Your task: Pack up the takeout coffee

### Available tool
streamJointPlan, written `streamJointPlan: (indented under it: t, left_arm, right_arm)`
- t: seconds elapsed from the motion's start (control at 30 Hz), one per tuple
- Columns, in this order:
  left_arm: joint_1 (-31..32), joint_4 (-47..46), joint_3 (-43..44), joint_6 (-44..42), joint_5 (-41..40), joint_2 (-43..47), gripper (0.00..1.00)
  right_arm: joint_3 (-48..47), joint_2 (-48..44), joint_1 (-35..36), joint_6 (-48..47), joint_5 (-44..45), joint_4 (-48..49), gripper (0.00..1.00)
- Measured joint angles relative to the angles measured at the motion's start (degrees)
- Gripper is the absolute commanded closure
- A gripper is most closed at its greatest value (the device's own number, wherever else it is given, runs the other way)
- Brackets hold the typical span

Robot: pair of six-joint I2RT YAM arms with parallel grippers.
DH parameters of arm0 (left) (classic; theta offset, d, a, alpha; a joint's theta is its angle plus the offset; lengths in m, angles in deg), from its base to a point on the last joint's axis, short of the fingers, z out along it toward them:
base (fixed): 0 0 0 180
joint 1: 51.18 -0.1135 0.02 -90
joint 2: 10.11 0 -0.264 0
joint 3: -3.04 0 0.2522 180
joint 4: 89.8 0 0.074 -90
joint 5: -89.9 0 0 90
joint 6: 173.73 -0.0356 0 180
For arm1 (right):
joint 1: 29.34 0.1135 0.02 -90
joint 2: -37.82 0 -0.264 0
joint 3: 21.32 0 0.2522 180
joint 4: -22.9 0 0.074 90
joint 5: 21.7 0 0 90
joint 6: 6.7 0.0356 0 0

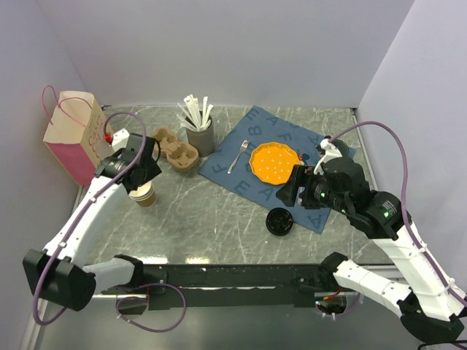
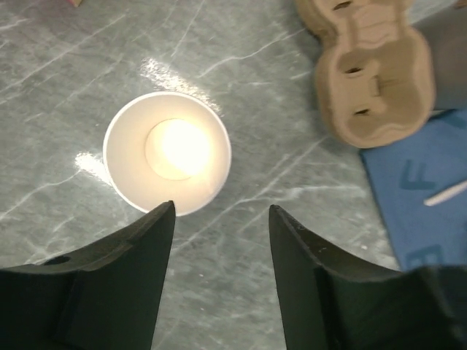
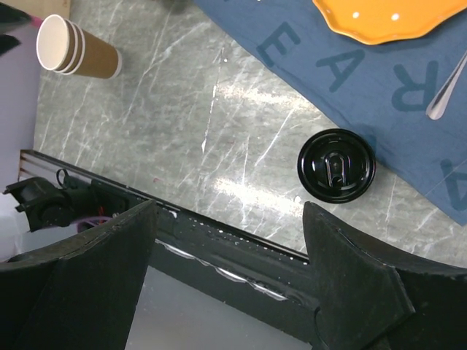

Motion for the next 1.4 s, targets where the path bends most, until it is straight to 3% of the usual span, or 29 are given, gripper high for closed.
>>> streamJointPlan:
  t: [0.3, 0.63, 0.83, 0.87, 0.9, 1.4]
  left_arm:
    - [0.0, -1.8, -1.4, -4.6, -1.9, -6.3, 0.52]
    - [0.0, -4.4, -4.2, -6.9, -1.9, -9.6, 0.7]
    - [0.0, -5.3, -4.2, -8.0, -1.9, -11.0, 0.88]
    - [0.0, -5.4, -4.2, -8.2, -1.9, -11.1, 0.96]
    - [0.0, -5.2, -4.2, -8.4, -2.0, -11.1, 0.99]
    - [0.0, 0.0, 1.3, -10.6, -3.3, -11.6, 0.99]
  right_arm:
    - [3.8, -2.8, 0.0, -0.4, -1.7, 1.7, 0.15]
    - [3.8, -3.3, 0.0, -0.8, -1.8, 2.6, 0.15]
    - [3.8, -3.2, 0.0, -0.8, -1.7, 2.8, 0.15]
    - [3.8, -3.2, 0.0, -0.8, -1.7, 2.8, 0.15]
    - [3.8, -3.2, 0.0, -0.8, -1.7, 2.8, 0.15]
    - [3.8, -1.0, 0.0, -0.8, -1.9, 3.0, 0.15]
